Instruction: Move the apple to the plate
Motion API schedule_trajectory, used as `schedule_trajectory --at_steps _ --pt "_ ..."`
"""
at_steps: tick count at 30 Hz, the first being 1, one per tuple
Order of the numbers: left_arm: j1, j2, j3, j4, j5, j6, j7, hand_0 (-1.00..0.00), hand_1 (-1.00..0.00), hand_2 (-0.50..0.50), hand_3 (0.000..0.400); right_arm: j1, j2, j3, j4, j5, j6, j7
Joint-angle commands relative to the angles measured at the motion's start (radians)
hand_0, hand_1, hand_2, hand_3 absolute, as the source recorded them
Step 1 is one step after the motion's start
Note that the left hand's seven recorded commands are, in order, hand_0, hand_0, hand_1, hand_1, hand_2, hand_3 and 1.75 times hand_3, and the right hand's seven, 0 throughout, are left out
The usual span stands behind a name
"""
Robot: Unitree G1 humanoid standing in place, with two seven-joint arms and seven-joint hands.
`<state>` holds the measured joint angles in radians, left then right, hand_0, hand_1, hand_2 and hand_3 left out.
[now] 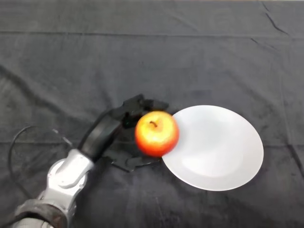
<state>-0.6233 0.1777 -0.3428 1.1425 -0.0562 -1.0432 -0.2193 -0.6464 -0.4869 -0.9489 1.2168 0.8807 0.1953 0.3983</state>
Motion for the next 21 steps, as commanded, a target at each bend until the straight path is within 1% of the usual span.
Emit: schedule_trajectory --at_steps 1,10,20,21 --pt "-0.070 -0.007 -0.027 -0.002 -0.018 -0.024 0.023 -1.00 -1.00 0.00 0.400 -0.011 -0.021 -0.0037 -0.002 0.0188 -0.007 0.0015" --pt "-0.099 -0.036 -0.185 -0.015 0.011 -0.012 0.115 -1.00 -1.00 0.00 0.400 -0.012 -0.021 -0.0041 0.000 0.0188 -0.007 0.0022" --pt "-0.112 -0.026 -0.346 -0.040 0.042 0.040 0.183 -1.00 -1.00 0.00 0.400 -0.012 -0.022 -0.0043 0.001 0.0188 -0.007 0.0028" --pt "-0.110 -0.022 -0.358 -0.042 0.047 0.044 0.189 -1.00 -0.99 -0.01 0.400 -0.012 -0.022 -0.0043 0.001 0.0188 -0.007 0.0029"
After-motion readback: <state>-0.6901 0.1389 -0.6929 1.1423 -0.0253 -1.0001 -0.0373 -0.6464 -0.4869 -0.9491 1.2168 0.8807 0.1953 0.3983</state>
